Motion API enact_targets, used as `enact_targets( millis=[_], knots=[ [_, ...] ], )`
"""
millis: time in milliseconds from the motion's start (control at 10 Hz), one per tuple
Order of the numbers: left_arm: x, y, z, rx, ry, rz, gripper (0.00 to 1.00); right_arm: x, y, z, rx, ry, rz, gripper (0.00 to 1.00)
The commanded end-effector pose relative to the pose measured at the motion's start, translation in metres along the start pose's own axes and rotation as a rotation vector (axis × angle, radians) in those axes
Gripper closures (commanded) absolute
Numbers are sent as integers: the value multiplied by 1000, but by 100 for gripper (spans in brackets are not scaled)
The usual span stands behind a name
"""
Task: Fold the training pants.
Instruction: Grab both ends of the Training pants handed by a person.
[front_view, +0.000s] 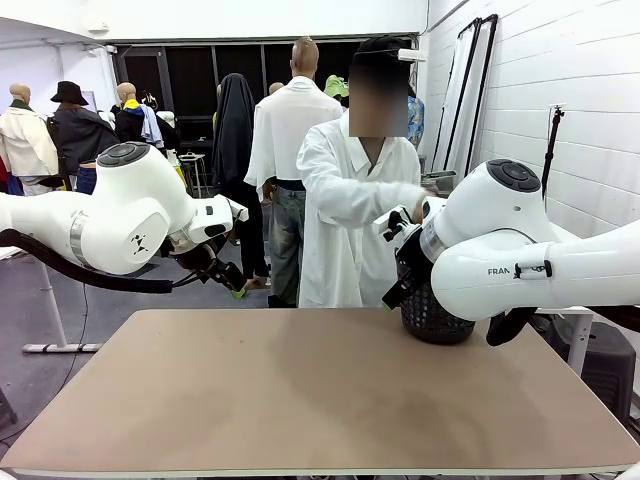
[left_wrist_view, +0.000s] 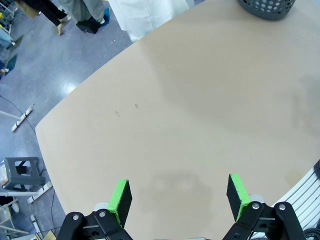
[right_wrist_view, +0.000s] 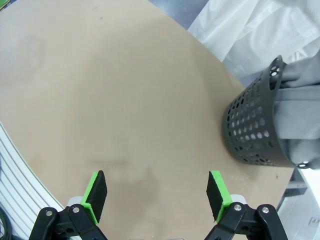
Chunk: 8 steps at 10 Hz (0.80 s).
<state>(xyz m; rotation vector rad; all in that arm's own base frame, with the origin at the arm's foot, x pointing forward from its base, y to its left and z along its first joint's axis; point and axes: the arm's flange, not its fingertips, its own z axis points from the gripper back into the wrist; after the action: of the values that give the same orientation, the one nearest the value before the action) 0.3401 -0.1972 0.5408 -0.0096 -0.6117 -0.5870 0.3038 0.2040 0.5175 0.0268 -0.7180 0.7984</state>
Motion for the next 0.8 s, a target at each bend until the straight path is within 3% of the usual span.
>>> enact_targets(
  millis=[0, 700],
  knots=[
    [0, 0, 0, -1, 0, -4, 0, 0, 0, 0, 0, 0, 4, 0],
    [0, 0, 0, -1, 0, -4, 0, 0, 0, 0, 0, 0, 4, 0]
  ],
)
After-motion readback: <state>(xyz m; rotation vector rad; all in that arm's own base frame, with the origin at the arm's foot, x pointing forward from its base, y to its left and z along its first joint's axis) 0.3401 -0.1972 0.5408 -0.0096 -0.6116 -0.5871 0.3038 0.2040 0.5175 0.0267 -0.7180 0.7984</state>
